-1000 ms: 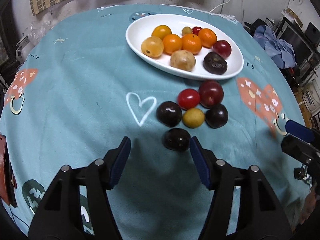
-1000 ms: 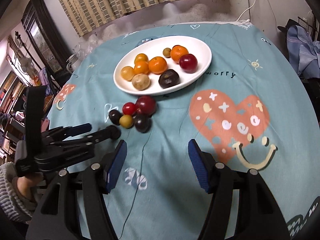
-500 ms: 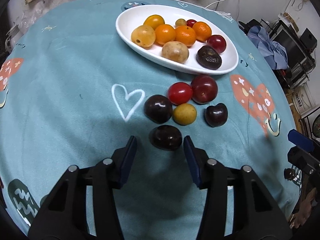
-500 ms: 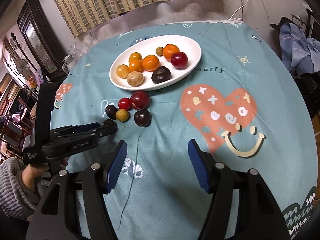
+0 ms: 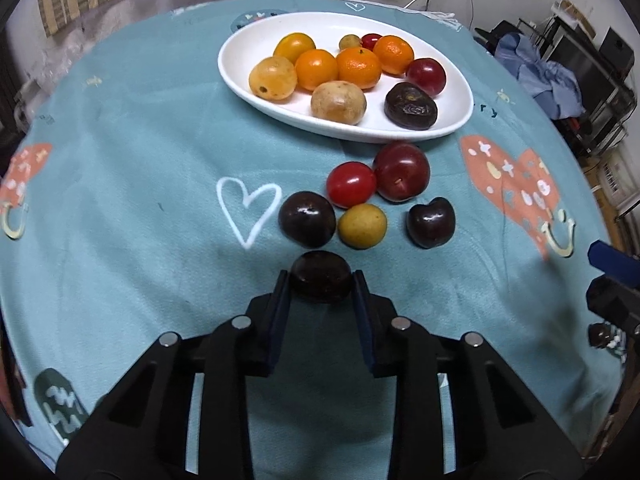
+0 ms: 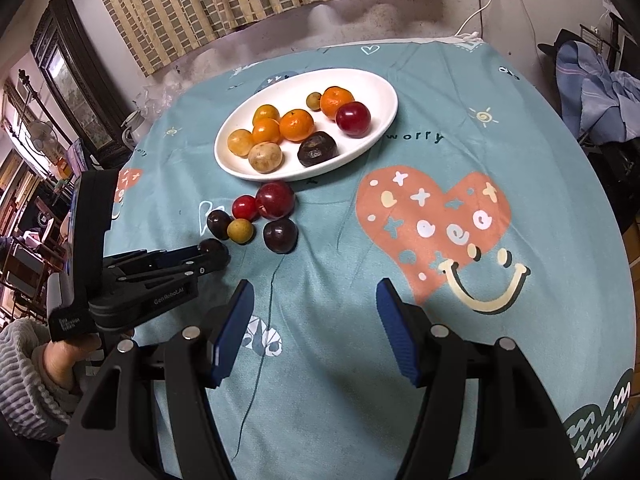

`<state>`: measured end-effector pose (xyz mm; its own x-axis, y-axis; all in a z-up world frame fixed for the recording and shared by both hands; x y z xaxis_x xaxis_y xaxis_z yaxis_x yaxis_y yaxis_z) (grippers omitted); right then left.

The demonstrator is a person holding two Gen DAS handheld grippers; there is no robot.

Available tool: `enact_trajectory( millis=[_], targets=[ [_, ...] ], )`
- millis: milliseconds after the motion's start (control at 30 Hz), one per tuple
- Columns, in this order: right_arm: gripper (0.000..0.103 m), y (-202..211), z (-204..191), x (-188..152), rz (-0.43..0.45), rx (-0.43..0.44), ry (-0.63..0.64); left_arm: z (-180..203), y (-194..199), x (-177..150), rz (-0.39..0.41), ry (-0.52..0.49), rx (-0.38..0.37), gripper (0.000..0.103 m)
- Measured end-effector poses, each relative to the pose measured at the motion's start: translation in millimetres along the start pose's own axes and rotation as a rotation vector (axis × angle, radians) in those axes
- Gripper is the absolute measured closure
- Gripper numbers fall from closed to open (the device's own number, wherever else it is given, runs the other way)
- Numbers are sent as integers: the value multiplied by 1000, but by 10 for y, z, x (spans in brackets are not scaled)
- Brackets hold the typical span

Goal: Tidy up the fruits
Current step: 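Grasp a dark purple plum from the cluster with the left tool, then grasp a dark red cherry with the right tool while the left tool holds the plum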

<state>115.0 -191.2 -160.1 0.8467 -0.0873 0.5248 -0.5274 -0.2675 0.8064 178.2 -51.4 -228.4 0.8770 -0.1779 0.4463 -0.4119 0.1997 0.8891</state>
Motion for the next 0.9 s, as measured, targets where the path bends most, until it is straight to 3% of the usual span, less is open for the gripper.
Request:
enact_trajectory(
  millis=[500,900],
  targets=[
    [39,-282,-242,33,-45,26,95,-443,622,21,112,104,78,72],
    [39,-667,-528,309,-78,65,167,-832,787,-61,129,211,128,72]
  ],
)
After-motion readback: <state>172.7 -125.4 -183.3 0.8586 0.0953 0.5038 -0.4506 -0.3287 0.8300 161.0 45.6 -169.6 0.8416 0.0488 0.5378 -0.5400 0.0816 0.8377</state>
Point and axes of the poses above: each gripper's, at about its wrist camera, not at the fingertips, and y roughly against the way its jaws point, z to its right, x to its top, the point moved 10 cm from there along -y, roughly the way its jaws point, and after that the axes turned 1 degree about -x, right-handed, at the moved point
